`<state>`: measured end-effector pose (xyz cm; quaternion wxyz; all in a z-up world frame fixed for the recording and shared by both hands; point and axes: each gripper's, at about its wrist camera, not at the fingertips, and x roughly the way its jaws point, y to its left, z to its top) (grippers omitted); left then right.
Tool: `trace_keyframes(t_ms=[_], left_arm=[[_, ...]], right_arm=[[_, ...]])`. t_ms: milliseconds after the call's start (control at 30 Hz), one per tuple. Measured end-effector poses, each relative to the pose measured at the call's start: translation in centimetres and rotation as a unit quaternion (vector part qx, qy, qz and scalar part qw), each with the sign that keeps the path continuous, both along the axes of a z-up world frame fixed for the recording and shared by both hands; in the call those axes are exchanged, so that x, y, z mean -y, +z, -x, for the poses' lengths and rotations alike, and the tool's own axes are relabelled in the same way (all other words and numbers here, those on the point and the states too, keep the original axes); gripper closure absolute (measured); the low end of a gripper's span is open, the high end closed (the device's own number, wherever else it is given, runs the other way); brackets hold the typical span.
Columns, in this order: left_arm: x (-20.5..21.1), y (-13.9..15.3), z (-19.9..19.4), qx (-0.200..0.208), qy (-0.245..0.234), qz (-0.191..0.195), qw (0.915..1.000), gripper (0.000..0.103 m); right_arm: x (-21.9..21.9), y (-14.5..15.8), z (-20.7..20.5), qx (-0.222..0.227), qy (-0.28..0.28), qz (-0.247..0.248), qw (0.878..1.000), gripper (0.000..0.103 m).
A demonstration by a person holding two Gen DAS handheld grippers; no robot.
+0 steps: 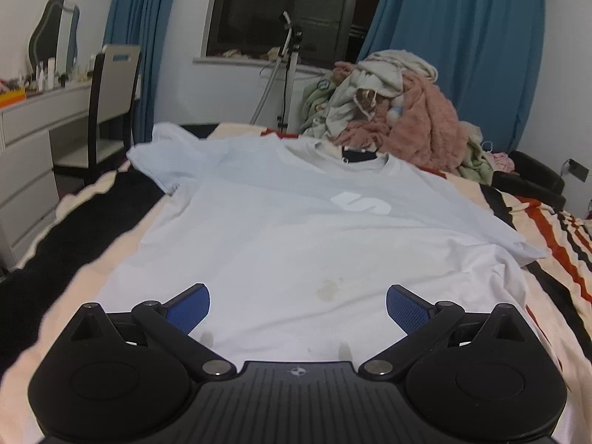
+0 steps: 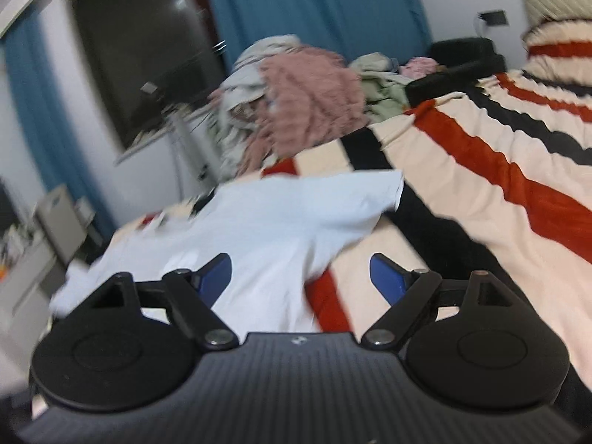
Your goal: Fold clothes
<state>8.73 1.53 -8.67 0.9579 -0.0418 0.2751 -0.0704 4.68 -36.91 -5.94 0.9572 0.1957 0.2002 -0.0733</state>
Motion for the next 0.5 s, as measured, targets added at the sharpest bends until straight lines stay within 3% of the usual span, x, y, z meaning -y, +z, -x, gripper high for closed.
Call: trace_keyframes(t_ms=[233, 367, 433, 500], left_arm=[[0.8, 1.1, 3.7, -0.008, -0.05, 0.023, 0.9984, 0.008], [2.6, 1.2, 5.6, -0.014, -0.096, 0.032, 0.9947, 0.019], [4.4, 1.0, 6.4, -0.018, -0.129, 0.034, 0.9908, 0.024], [7.0, 0.6, 7.2, -0.017, -0.174, 0.027, 0.9843, 0.036]], right_arm=[[-3.7, 1.6, 7.1, 0.038, 0.025, 0.024, 0.999, 0.02], [-2.8, 2.6, 11.9, 0.095, 0.014, -0.028, 0.995, 0.02], [-2.4, 2.8, 13.1, 0.105, -0.003, -0.025, 0.994, 0.02], [-2.0, 3.0, 13.6, 0.103, -0.027, -0.007, 0.994, 0.02]])
